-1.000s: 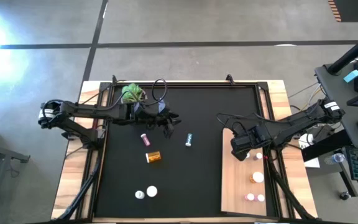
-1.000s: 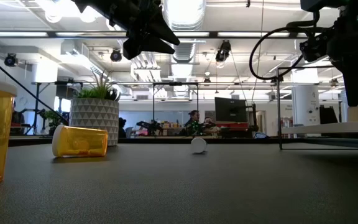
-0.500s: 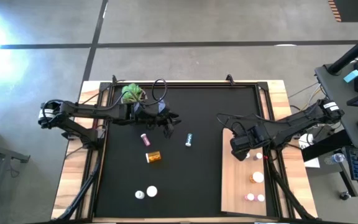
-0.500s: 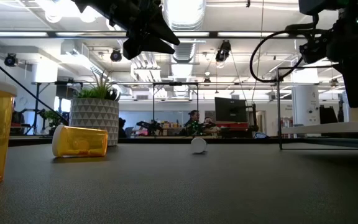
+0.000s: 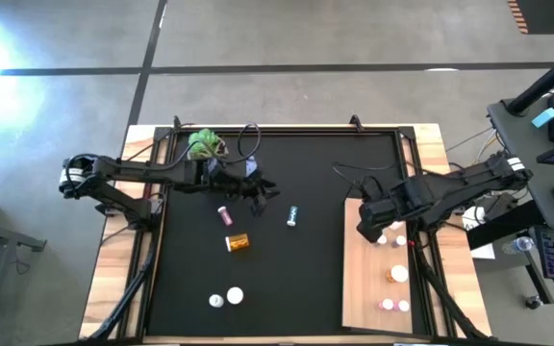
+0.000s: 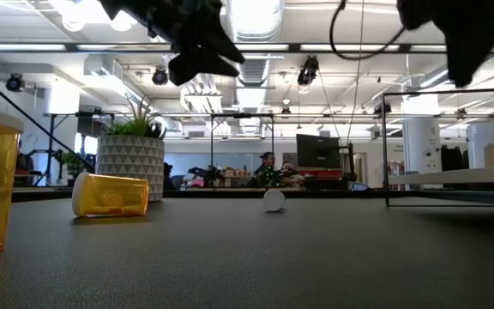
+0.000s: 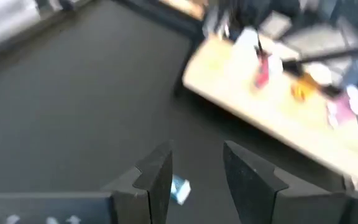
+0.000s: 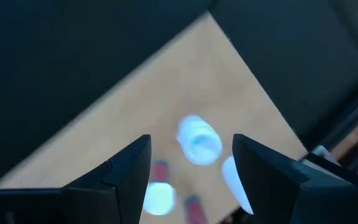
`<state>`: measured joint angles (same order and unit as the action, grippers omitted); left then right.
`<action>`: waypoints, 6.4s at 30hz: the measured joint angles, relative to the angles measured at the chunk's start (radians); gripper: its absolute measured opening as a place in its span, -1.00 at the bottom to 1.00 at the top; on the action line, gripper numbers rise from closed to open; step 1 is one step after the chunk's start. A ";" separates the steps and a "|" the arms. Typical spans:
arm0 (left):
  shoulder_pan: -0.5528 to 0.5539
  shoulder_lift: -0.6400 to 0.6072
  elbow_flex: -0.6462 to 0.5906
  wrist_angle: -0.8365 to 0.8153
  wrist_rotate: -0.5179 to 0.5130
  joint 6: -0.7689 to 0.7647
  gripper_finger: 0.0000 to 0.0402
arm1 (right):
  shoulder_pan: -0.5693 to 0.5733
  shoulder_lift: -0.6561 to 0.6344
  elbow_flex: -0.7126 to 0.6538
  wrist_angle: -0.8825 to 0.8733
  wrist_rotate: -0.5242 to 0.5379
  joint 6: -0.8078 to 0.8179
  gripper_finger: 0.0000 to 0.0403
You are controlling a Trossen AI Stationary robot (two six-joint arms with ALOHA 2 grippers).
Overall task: Pick and place medicine bottles onto shelf by color
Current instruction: Put the white pill bottle on the shelf aligned with the other white pill bottles
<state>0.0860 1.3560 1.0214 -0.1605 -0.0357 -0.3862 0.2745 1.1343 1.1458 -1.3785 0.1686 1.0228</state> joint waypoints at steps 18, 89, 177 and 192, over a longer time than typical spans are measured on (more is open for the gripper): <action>-0.308 -0.018 -0.001 -0.722 0.338 -0.368 -0.38 | 0.001 0.113 0.282 0.031 0.101 -0.167 0.08; -0.506 0.066 0.048 -0.763 0.026 -1.123 -0.39 | 0.005 0.116 0.286 0.016 0.089 -0.448 0.08; -0.417 0.226 -0.124 0.004 -0.570 -0.334 0.08 | 0.002 0.117 0.287 -0.018 0.150 -0.386 0.08; -0.427 0.227 -0.287 0.267 -0.566 -0.052 0.08 | -0.054 0.204 0.257 0.386 0.199 -0.569 0.08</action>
<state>-0.3414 1.5826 0.7347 0.1066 -0.6021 -0.4386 0.2203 1.3379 1.4029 -0.9921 0.3679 0.4536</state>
